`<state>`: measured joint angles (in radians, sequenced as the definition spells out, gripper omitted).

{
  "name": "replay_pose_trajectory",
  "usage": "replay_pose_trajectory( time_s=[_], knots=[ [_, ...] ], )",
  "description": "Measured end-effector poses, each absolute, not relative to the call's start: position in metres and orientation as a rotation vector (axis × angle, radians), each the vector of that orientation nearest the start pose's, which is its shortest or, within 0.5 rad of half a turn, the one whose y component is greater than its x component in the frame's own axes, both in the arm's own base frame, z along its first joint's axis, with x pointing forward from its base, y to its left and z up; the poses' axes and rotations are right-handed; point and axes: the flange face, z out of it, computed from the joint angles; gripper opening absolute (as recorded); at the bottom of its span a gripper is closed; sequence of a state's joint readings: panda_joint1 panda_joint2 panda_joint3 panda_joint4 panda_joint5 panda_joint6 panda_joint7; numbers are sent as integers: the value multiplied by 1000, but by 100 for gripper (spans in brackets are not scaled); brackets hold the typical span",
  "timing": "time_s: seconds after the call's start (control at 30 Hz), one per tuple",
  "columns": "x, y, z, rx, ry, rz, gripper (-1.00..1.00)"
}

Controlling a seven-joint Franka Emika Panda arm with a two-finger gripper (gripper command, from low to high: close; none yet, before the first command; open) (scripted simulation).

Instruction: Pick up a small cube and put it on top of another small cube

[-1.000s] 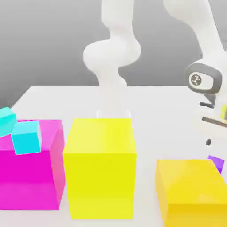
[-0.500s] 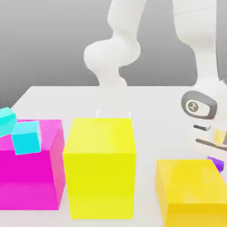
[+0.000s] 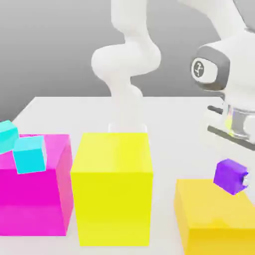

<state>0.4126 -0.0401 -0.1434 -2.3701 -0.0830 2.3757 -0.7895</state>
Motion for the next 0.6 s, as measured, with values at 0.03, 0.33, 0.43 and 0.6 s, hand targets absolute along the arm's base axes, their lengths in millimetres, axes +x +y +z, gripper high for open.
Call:
replay_pose_trajectory(
  time_s=[0.03,0.33,0.43,0.6],
  knots=[
    [488,97,360,-2795,-1574,-47,-100],
    [457,-139,450,-3115,-617,-12,-100],
    [435,-194,425,-3123,-362,1,-100],
    [430,-202,402,-3123,-325,2,100]
  ],
)
